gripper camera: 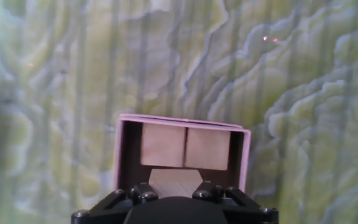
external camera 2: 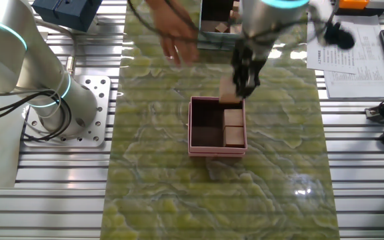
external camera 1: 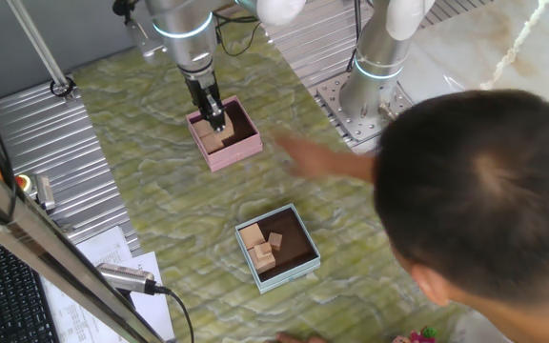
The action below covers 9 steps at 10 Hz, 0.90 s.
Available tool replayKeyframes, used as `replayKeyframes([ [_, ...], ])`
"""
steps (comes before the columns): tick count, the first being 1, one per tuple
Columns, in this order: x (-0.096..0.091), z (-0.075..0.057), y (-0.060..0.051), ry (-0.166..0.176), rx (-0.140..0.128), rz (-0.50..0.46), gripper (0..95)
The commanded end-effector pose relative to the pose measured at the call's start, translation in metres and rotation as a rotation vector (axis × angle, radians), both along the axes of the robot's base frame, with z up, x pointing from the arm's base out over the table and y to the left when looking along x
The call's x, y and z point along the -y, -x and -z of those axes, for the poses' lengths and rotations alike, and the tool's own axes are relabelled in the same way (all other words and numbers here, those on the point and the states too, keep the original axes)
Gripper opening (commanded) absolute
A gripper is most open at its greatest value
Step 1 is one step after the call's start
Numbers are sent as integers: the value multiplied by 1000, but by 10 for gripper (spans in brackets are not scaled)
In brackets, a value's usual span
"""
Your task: Move an object from one box to another
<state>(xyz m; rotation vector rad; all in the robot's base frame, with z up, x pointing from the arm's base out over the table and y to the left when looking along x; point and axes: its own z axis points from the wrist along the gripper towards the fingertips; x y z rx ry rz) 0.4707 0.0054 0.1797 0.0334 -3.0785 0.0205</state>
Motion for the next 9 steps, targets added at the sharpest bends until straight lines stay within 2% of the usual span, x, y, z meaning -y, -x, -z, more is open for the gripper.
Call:
replayKeyframes([
  [1, -25, 0, -3, 3, 8, 37, 0],
  [4, -57, 0, -3, 6, 18, 72, 0],
  [5, -61, 0, -3, 6, 19, 74, 0],
  [9, -69, -5, -13, 3, 10, 82, 0],
])
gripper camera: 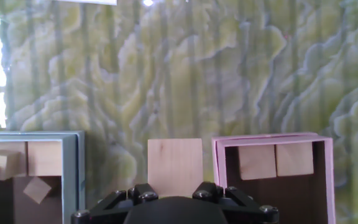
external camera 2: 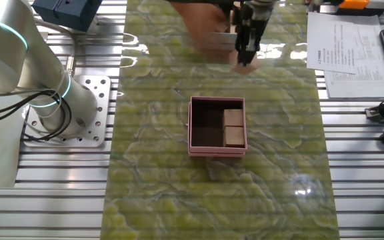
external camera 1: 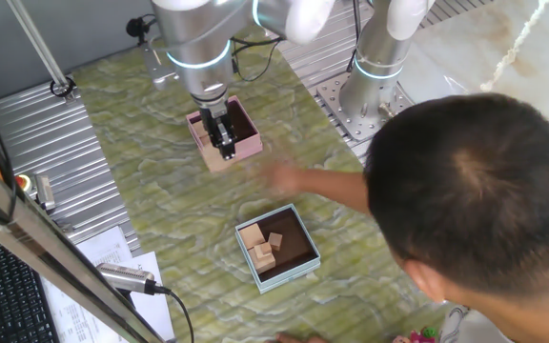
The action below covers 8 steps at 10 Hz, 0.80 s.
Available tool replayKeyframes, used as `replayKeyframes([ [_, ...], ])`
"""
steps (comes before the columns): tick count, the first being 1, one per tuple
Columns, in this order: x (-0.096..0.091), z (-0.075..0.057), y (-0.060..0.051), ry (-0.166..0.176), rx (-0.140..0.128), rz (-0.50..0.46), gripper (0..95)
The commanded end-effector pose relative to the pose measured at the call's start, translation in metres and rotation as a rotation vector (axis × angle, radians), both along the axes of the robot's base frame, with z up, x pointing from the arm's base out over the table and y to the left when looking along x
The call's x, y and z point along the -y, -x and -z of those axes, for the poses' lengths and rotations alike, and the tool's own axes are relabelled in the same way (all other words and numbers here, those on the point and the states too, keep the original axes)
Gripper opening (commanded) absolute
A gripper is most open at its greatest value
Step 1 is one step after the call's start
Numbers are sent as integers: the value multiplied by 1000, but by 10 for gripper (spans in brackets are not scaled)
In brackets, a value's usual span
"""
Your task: Move an object from one box to another
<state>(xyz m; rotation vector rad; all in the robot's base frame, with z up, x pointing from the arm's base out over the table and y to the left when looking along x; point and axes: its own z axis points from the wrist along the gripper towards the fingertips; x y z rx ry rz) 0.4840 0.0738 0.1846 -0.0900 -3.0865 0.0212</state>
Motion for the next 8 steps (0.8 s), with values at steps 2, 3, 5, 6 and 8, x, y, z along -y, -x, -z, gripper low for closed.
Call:
replayKeyframes([
  [2, -2, -1, -2, -1, -1, 6, 0],
  [3, -4, -2, -4, -1, 0, 10, 0],
  [5, -7, -3, -7, -9, -9, 16, 0],
  [6, -8, -3, -8, -27, -7, 21, 0],
  [8, -9, -2, -10, -54, -6, 31, 0],
])
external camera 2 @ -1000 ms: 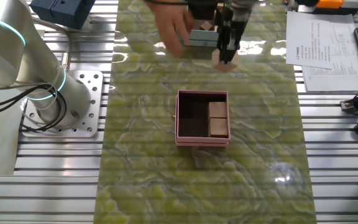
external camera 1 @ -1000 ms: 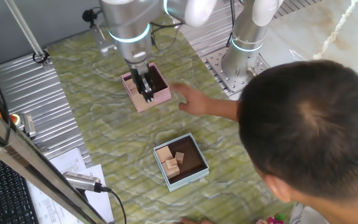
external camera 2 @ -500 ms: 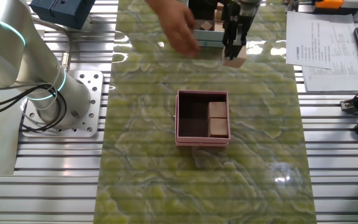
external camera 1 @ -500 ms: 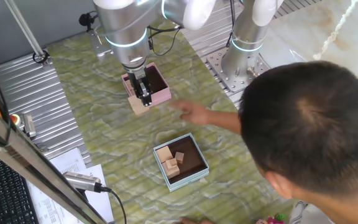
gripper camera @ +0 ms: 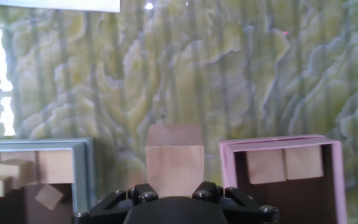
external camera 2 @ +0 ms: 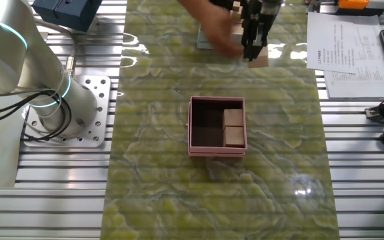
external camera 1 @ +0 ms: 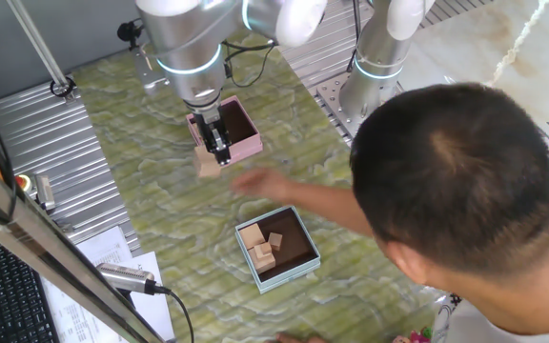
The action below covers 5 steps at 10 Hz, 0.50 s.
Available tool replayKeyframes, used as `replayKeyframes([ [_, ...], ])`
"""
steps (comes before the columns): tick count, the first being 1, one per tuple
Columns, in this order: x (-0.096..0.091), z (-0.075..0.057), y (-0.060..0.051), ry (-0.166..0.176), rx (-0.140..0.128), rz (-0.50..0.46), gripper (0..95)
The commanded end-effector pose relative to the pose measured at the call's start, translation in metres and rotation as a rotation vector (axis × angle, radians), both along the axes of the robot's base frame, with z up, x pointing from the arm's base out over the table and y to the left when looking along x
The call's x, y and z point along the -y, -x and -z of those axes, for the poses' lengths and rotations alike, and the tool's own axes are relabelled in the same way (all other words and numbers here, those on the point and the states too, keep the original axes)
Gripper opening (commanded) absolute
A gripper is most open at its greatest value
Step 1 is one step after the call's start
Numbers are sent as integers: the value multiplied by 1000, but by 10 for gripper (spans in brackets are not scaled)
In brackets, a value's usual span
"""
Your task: Move an object from one box to another
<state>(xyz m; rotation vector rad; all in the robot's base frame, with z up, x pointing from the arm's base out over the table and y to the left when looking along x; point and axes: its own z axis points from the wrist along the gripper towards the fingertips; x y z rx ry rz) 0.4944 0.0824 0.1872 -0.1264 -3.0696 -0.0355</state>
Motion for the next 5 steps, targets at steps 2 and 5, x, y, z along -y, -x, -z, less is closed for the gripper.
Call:
replayKeyframes([
  [2, -1, 0, 0, -16, 7, 16, 0],
  [5, -2, 0, -2, -15, 9, 23, 0],
])
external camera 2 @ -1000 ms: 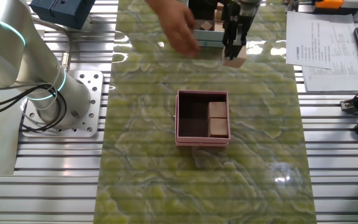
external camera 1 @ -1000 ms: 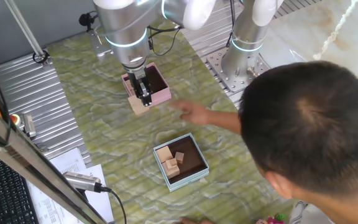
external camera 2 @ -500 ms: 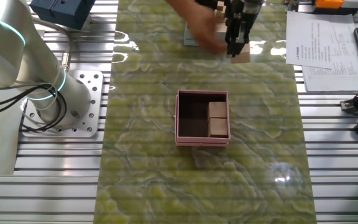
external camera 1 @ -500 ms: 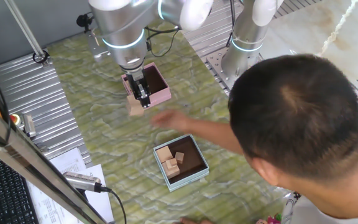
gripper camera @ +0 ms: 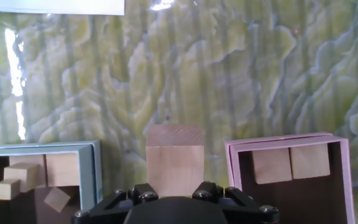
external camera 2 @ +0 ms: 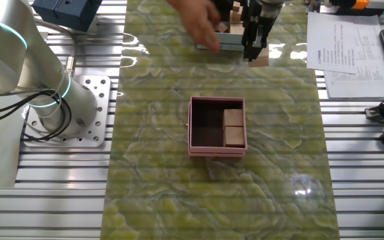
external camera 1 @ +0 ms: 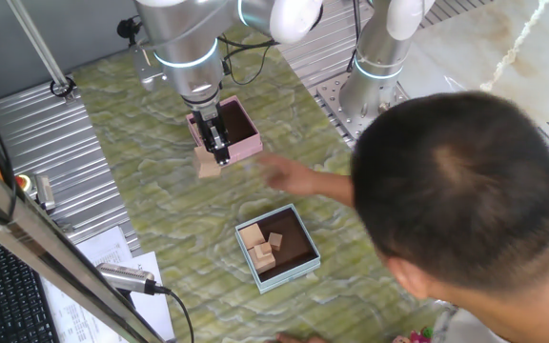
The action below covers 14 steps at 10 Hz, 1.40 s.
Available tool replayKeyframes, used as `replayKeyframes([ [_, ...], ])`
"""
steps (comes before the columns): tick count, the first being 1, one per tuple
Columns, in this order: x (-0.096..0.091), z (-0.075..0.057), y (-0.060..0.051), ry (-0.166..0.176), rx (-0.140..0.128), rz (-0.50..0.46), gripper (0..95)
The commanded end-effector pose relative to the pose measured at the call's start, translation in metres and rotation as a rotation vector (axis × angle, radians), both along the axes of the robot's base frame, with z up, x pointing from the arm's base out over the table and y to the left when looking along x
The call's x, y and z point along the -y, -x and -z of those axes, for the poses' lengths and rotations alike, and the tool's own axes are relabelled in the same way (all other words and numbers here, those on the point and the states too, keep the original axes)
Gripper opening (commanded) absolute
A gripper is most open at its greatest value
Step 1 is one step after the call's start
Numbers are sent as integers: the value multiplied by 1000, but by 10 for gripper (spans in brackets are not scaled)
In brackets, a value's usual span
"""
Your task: Move an object from one box to another
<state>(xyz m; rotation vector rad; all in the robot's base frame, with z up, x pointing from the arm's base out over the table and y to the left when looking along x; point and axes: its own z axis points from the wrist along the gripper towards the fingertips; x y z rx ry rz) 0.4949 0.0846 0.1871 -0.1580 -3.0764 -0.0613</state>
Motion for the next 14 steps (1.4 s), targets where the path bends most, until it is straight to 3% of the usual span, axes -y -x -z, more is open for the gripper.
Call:
replayKeyframes([
  [1, -1, 0, -2, 0, 0, 7, 0],
  [4, -9, -3, -10, -2, -5, 23, 0],
  [7, -9, -3, -10, -6, -8, 22, 0],
  [9, -9, -3, -10, -15, -47, 22, 0],
  [10, -9, -2, -10, -32, -67, 30, 0],
  [12, -11, -2, -12, -95, -73, 52, 0],
  [14, -18, -4, -18, -121, -90, 59, 0],
])
